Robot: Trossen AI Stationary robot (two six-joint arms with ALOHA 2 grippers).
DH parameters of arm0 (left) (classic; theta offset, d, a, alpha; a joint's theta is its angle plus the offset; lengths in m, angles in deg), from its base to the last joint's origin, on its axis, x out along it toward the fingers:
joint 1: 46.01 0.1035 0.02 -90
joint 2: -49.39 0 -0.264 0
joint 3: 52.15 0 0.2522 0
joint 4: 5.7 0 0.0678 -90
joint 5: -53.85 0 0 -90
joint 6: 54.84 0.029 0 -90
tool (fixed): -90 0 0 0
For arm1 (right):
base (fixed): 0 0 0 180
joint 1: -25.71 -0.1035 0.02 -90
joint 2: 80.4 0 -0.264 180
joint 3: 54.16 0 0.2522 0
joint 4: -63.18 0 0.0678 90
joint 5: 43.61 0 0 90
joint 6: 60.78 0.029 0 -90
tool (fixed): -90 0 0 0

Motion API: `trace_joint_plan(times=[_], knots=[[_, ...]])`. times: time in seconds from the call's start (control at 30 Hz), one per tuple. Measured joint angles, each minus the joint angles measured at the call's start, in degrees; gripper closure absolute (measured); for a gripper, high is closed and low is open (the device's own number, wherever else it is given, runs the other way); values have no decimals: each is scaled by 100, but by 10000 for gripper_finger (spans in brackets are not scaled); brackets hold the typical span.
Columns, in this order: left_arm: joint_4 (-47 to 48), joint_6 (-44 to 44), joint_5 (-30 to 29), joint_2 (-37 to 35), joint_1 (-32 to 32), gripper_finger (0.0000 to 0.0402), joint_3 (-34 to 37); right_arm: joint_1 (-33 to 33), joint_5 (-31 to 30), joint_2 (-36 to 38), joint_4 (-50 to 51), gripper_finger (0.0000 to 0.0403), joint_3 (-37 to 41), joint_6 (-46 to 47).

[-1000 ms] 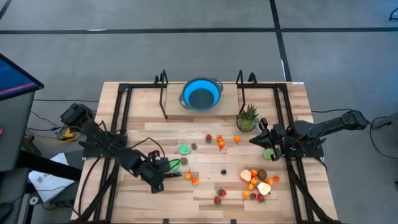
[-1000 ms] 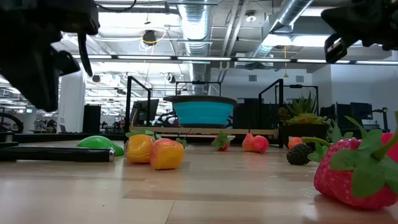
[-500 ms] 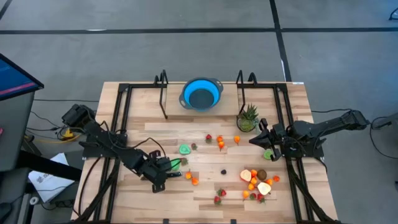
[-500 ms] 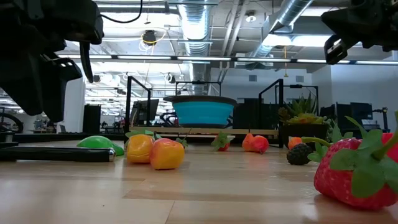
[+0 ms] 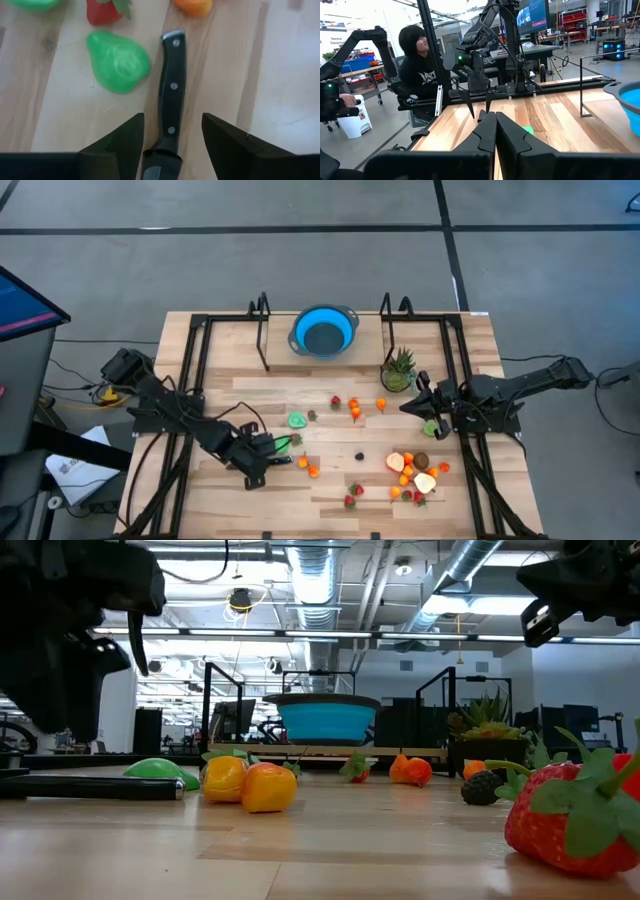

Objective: Pick & Place Fruit
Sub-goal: Put the knife on the shelf

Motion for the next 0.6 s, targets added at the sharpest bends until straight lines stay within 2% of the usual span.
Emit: trace_joint_plan(times=[0.2, 0.6], knots=[[-4, 1, 522, 507, -1, 211, 0, -1, 1, 0, 0, 403, 0, -2], [-3, -4, 457, 759, -5, 216, -17, 0, 2, 0, -1, 403, 0, -5]])
